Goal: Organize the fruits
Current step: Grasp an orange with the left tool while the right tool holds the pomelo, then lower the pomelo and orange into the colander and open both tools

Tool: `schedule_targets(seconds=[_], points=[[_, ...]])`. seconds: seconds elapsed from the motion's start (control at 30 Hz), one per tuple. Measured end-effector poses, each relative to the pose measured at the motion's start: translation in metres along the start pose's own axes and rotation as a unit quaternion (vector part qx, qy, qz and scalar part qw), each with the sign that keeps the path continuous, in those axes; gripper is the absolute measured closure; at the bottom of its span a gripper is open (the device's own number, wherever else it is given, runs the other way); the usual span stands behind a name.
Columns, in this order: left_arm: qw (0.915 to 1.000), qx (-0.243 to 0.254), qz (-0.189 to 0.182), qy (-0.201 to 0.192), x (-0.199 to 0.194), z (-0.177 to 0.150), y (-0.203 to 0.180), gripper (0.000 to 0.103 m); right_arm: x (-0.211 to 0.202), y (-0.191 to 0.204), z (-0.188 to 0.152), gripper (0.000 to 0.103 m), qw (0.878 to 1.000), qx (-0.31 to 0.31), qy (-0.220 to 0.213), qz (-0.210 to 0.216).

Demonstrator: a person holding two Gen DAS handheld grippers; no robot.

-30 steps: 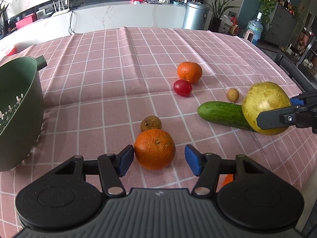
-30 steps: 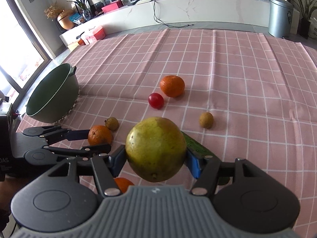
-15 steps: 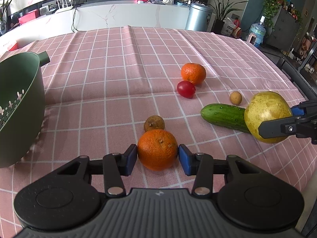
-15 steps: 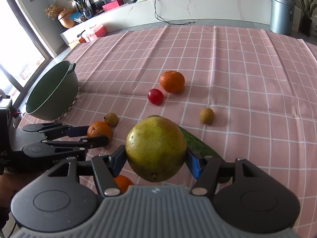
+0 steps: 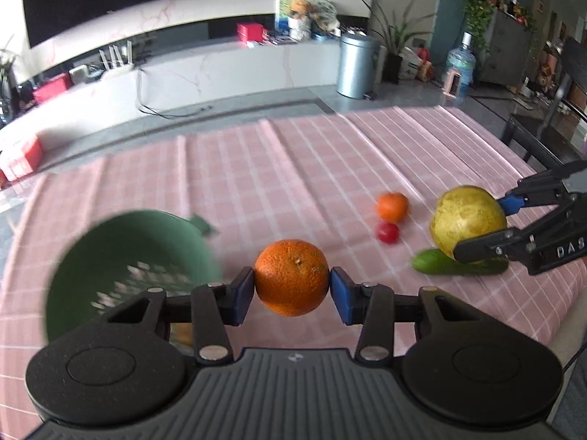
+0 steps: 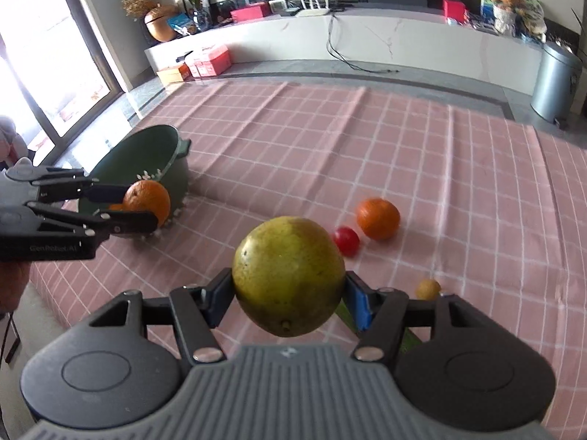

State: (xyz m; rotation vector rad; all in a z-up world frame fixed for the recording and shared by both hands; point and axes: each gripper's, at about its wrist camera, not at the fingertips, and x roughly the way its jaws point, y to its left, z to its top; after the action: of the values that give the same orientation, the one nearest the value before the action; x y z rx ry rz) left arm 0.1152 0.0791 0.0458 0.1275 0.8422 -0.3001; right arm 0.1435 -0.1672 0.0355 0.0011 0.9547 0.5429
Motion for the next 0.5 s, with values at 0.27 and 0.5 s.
schedule_targets(seconds=[0.27, 0.5], points=[[0.9978, 0.008, 0.064, 0.013, -0.012, 0.009, 0.076, 0.052, 0.038, 0.085, 0.065, 0.043, 0.996, -0.076, -0.011, 0.051], [0.9965, 0.050, 0.036, 0.057, 0.014, -0.001, 0.107, 0.052, 0.083, 0.141, 0.105, 0.043, 0.985, -0.158, 0.010, 0.070]])
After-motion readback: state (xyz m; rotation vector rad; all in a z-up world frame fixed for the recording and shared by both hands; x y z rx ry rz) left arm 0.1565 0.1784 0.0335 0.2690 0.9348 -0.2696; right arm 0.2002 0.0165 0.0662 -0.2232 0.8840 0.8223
